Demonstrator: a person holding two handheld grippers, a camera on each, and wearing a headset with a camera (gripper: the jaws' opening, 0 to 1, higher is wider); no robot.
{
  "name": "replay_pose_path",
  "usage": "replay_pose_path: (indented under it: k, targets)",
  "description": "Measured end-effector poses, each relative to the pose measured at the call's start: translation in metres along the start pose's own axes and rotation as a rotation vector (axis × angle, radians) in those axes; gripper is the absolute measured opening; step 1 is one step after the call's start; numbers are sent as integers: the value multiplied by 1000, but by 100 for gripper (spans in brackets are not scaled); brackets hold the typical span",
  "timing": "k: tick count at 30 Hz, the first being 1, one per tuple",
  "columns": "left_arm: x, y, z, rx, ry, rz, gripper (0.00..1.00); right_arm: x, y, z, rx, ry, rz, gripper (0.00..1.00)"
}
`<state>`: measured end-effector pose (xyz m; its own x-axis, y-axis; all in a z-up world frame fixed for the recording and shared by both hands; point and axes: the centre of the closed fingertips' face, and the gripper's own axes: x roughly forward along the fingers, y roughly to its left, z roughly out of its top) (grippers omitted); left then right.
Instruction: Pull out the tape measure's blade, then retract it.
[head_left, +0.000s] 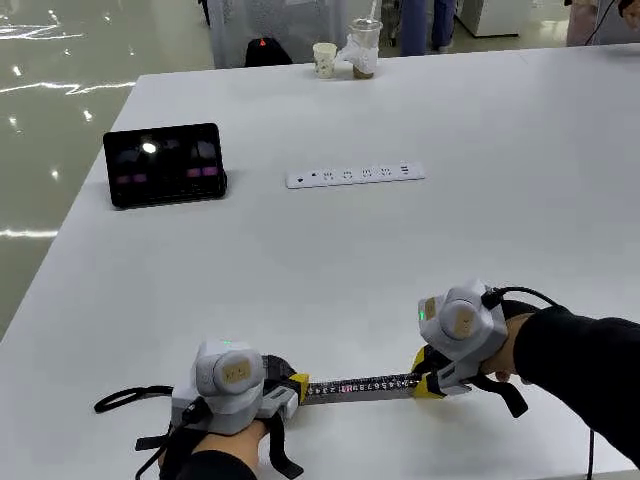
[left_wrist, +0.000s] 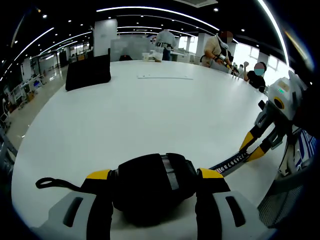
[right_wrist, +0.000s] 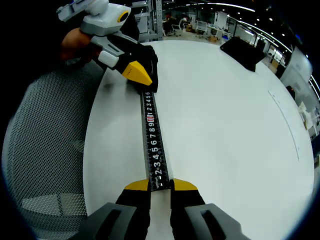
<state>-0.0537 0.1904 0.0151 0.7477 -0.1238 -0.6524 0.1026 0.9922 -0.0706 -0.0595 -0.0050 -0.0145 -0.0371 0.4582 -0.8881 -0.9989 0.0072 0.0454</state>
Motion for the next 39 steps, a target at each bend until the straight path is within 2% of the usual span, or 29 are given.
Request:
replay_pose_path:
  k: [39]
  targets:
    - [0, 0, -1, -1, 4, -4, 62, 7, 4, 15, 15, -22, 10, 12]
